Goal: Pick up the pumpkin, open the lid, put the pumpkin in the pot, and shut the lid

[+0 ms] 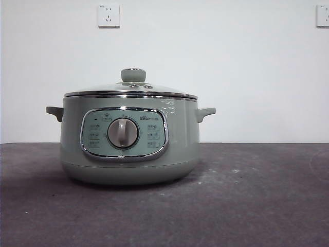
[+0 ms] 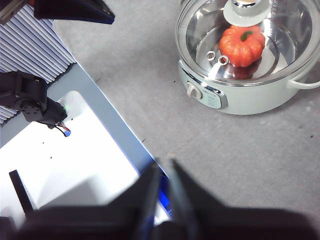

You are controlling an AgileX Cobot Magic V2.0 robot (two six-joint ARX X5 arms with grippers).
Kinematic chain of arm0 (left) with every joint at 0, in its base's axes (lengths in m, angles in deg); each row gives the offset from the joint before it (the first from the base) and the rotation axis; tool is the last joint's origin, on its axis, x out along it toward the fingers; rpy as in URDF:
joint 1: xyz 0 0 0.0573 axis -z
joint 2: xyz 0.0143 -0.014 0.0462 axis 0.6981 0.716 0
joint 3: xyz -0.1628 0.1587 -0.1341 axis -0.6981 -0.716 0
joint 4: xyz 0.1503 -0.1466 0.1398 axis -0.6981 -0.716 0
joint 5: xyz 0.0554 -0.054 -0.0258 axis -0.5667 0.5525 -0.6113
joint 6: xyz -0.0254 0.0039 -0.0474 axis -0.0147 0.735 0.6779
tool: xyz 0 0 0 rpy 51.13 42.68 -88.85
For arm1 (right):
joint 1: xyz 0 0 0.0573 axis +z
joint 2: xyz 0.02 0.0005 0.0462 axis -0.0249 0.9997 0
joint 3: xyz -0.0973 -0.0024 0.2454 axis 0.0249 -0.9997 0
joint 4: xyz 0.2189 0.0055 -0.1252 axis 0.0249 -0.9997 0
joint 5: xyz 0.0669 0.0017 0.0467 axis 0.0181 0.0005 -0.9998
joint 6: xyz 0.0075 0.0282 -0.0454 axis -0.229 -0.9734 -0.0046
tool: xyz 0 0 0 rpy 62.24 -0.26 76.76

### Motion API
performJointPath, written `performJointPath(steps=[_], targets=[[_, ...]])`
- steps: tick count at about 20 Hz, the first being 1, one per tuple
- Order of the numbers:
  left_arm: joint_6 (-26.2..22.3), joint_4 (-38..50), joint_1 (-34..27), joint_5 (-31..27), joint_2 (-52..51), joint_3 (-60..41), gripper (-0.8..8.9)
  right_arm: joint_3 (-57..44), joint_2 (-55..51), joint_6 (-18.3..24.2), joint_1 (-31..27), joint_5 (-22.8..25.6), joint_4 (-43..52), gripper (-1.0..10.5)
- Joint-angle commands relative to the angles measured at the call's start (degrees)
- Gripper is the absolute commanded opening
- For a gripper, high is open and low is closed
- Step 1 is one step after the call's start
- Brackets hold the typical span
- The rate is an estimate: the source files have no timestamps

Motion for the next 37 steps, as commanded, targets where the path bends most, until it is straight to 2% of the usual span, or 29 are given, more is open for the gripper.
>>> performJointPath(steps=[1, 10, 13, 15, 18, 19, 23, 26, 31, 37], targets=[[-0.59, 0.13, 0.24, 0.07, -0.02, 0.04, -0.04, 0.02, -0.02, 0.04, 0.07, 0.17, 0.09, 0.0], [-0.63, 0.15, 0.24, -0.02, 0.0, 0.04, -0.04, 0.02, -0.02, 0.04, 0.04, 0.15, 0.09, 0.0], [-1.4, 1.38, 0.02, -3.8, -0.04, 0.04, -0.04, 0.02, -0.02, 0.04, 0.02, 0.15, 0.09, 0.0], [-3.45, 5.81, -2.73, -8.24, -1.57, -0.11, -0.04, 0.02, -0.02, 0.04, 0.02, 0.15, 0.11, 0.0], [-4.66, 15.74, -11.58, -5.51, -6.64, -2.16, -0.04, 0.02, -0.02, 0.04, 0.02, 0.15, 0.09, 0.0], [-4.68, 20.83, -14.73, -4.09, -9.7, -4.87, -0.04, 0.02, -0.02, 0.04, 0.02, 0.15, 0.09, 0.0], [-4.5, 41.0, -23.69, -4.7, -22.05, -21.53, -0.04, 0.02, -0.02, 0.04, 0.02, 0.15, 0.09, 0.0], [-4.5, 50.82, -26.53, -7.21, -31.04, -34.84, -0.04, 0.02, -0.24, 0.04, 0.02, 0.15, 0.09, 0.0], [-3.85, 55.76, -27.17, -15.23, -43.63, -53.7, -0.04, 0.02, -0.57, 0.04, 0.02, 0.17, 0.09, 0.0], [-2.49, 55.76, -27.21, -16.66, -54.25, -67.67, -0.04, 0.02, -0.61, 0.04, 0.02, 0.15, 0.09, 0.0]])
